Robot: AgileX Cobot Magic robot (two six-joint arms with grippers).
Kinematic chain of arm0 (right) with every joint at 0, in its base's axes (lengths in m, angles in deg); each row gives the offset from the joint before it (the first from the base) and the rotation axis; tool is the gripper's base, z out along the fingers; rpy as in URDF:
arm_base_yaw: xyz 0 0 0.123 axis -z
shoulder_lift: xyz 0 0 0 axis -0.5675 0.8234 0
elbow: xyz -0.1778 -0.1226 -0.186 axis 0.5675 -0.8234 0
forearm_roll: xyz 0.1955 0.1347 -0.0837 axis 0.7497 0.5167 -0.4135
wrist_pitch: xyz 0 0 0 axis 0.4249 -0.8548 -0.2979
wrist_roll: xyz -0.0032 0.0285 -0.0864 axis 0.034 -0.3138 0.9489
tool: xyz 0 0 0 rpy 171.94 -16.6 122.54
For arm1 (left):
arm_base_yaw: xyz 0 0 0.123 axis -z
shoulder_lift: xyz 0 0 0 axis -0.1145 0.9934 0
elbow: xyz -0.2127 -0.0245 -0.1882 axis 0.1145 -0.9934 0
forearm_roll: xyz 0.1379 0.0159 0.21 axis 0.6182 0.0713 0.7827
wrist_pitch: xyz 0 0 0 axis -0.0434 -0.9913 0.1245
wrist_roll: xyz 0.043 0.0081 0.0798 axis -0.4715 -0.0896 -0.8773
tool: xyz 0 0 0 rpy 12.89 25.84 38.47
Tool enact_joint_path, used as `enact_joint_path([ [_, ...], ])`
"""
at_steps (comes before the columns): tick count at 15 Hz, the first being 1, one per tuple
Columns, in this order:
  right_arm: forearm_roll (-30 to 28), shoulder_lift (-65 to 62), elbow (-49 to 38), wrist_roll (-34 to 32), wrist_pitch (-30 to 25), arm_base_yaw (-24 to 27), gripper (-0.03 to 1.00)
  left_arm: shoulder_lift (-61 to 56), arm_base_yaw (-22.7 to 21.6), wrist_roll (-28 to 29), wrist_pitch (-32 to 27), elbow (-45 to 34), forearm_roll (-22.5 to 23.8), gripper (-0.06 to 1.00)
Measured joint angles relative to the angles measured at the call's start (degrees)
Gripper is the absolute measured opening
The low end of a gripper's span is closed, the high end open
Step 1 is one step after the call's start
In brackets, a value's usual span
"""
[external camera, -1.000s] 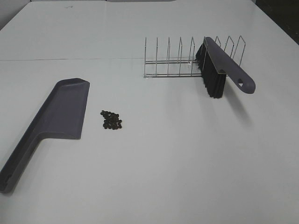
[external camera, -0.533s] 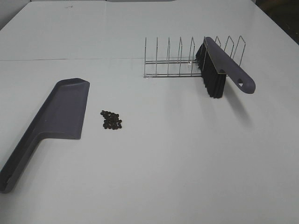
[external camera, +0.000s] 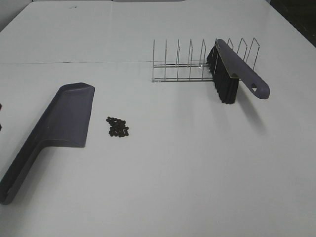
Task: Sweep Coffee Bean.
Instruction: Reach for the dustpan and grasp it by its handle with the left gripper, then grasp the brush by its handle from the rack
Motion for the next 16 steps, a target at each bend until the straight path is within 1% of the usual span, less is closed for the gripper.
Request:
enact_joint_path([
  [1,0.0,0.0,0.0,0.0,0.0,0.0,0.96,4.0,0.0,-0.1,0.9,1.8,-0.2,0.75],
  [2,0.0,0.0,0.0,0.0,0.0,0.0,0.96,11.7,0.0,-1.1,2.5,3.9,-1.0,0.75],
  [3,0.0,0.0,0.0,0.0,0.0,0.0,0.96,15.0,0.0,-1.8,3.3,4.2,-2.3,0.75],
  [5,0.0,0.0,0.0,-0.1,0.0,0.0,0.96,20.9,0.0,-4.1,5.2,4.3,-5.4,0.75],
  [8,-0.5,0.0,0.0,-0.9,0.0,0.0,0.96,26.3,0.0,-5.6,8.4,4.4,-7.8,0.74],
  [9,-0.5,0.0,0.0,-1.1,0.0,0.0,0.96,28.0,0.0,-5.6,9.1,4.4,-8.0,0.73],
  [10,-0.5,0.0,0.0,-1.0,0.0,0.0,0.96,28.8,0.0,-5.6,9.2,4.8,-7.7,0.68],
  [12,-0.6,0.0,0.0,-1.0,0.0,0.0,0.96,29.6,0.0,-5.6,9.3,5.4,-7.6,0.45],
  [13,-0.6,0.0,0.0,-1.3,0.0,0.0,0.96,29.6,0.0,-5.8,9.6,5.4,-7.5,0.31],
  [16,-1.5,0.2,0.2,-4.7,1.5,0.0,0.96,29.6,0.0,-5.7,9.7,5.4,-7.6,0.31],
])
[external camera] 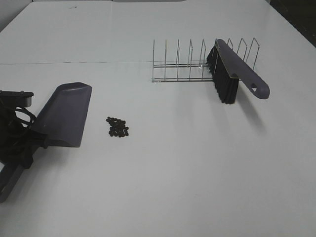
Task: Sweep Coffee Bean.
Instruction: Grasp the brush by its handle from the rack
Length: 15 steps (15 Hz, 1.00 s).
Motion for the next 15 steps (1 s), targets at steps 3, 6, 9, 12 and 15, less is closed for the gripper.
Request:
enact_joint_path([
  [3,-1.0,9.6,4.8,-4.2,2.7,0.0,0.96,-0.1,0.0,0.1,0.1,0.0,0.2,0.31],
  [6,-2.4,33.1,16.7,-4.5,3.3,0.0,0.96,-0.1,0.0,0.1,0.1,0.0,0.2,0.31],
  [9,-4.4,54.4,30.1,-4.1,3.4,0.0,0.96,-0.1,0.0,0.1,0.1,0.0,0.2,0.31],
  [12,-4.4,72.0,43.8,-2.2,3.5,0.0,0.96,-0.1,0.0,0.1,0.1,0.0,0.2,0.31],
  [15,-4.4,89.3,60.8,-0.6,2.8,0.0,0.96,-0.1,0.0,0.1,0.0,0.0,0.2,0.31],
])
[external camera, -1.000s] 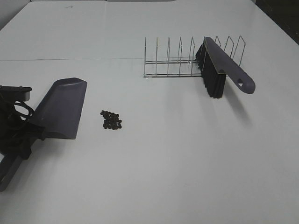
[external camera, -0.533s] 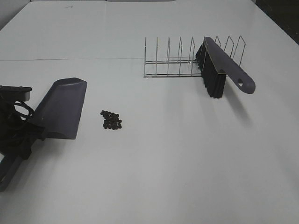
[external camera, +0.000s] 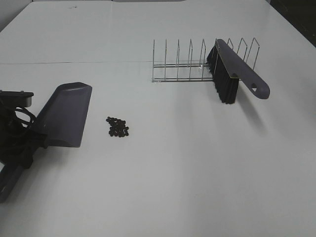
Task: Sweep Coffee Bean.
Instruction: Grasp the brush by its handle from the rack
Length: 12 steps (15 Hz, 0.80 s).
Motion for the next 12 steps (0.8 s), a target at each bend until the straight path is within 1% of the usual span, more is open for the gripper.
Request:
enact_joint_path([
  [3,0.0,14.2,12.4,1.9,-1.2,0.0,0.96,0.0,0.0,0.0,-0.1,0.0,0.0,0.31],
  [4,0.0,22.9,17.1,2.6,-1.3,0.0,0.96,0.0,0.0,0.0,-0.1,0.0,0.0,0.31],
  [6,0.8,29.5,19.5,3.7,-0.9,0.0,0.96,0.0,0.0,0.0,-0.1,0.0,0.0,0.31],
  [9,2.9,36.8,20.0,6.3,4.8,0.0,0.96,0.0,0.0,0.0,-0.1,0.0,0.0,0.31],
  [11,3.0,39.3,20.1,7.0,8.1,0.0,0.95,0.0,0.0,0.0,-0.1,0.0,0.0,0.31],
  [12,3.0,41.3,20.2,8.4,10.6,0.0,0.93,0.0,0.0,0.0,-0.1,0.0,0.0,0.31],
])
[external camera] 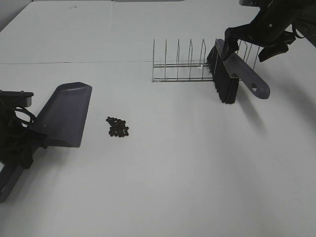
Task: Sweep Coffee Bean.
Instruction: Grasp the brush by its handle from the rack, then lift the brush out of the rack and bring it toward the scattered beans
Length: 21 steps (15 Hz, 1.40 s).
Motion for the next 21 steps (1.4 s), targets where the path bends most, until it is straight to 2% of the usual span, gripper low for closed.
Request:
enact_joint_path([
  [3,0.1,1.8,0.0,1.7,1.9,0.0,0.78,0.0,0.0,0.0,0.0,0.0,0.0,0.31],
  [5,0.1,3.0,0.0,1.8,2.2,0.0,0.65,0.0,0.0,0.0,0.0,0.0,0.0,0.31],
  [8,1.9,2.8,0.0,1.7,1.7,-0.3,0.28,0.0,0.0,0.0,0.0,0.0,0.0,0.31],
  [12,1.1,-0.4,0.0,0.5,-0.1,-0.3,0.28,0.0,0.0,0.0,-0.5,0.0,0.6,0.31],
  [14,-2.6,-4.1,0.0,-1.5,-3.0,-0.3,0.28,-0.1,0.0,0.0,-2.5,0.7,1.5,0.31],
  [17,-10.9,-10.0,-1.7,-6.5,-6.0,-2.7,0.28,1.0,0.3,0.0,-9.5,3.8,4.6,0.31],
  [18,-12.9,-12.3,-3.8,-8.3,-5.8,-4.2,0.28,1.3,1.1,0.1,-10.9,4.7,6.2,0.31],
  [21,-20.3,-22.9,-16.3,-16.5,-2.9,-9.5,0.28,1.3,6.9,8.6,-13.5,6.7,18.4,0.31],
])
